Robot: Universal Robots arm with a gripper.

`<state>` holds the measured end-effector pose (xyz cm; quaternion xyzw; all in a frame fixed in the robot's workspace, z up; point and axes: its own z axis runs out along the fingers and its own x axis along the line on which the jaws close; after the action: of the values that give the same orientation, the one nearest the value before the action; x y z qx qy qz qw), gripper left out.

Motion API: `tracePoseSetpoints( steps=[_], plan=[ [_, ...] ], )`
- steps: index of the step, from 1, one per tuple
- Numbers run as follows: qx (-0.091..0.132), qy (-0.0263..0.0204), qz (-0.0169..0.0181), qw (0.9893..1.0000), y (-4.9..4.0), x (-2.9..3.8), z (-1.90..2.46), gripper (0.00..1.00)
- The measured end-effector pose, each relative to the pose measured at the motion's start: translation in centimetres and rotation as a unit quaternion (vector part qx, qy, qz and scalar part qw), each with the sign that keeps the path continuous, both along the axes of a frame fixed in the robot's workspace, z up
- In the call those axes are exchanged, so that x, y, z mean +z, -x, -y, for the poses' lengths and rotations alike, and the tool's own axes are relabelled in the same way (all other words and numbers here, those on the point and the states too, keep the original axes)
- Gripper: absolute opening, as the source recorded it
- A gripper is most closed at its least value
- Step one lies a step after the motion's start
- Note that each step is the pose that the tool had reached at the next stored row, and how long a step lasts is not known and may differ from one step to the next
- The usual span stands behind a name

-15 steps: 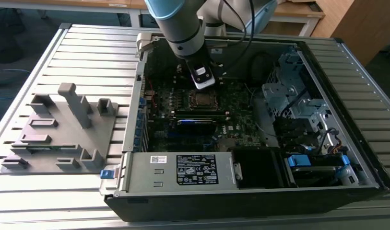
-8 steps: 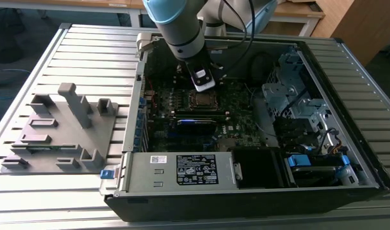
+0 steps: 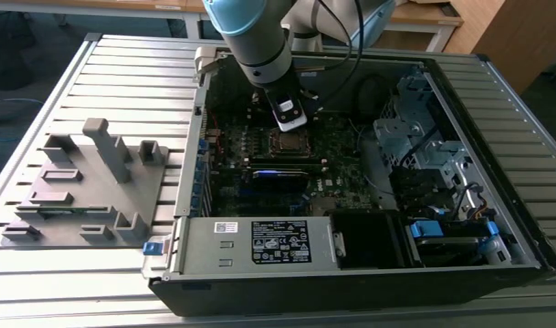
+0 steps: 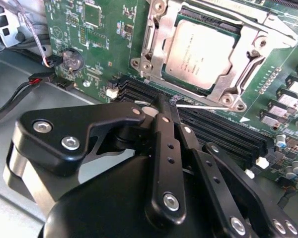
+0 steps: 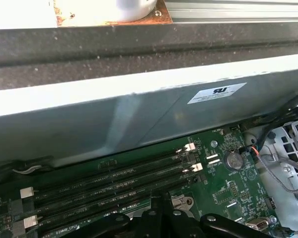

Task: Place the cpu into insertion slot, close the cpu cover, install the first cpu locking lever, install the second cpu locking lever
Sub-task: 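Install the first cpu locking lever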

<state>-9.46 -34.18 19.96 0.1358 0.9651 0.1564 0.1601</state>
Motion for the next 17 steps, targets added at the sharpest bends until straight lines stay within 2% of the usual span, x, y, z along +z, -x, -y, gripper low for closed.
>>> tracePoseSetpoints(
  steps=[4,13,17],
  plan=[
    [0.0,-0.0021,0.0,1.0,0.0,-0.02,-0.01,0.1],
    [0.0,-0.0033,0.0,1.0,0.52,-0.07,-0.11,0.1],
    [0.0,-0.0034,0.0,1.0,0.63,-0.13,-0.41,0.1]
  ],
)
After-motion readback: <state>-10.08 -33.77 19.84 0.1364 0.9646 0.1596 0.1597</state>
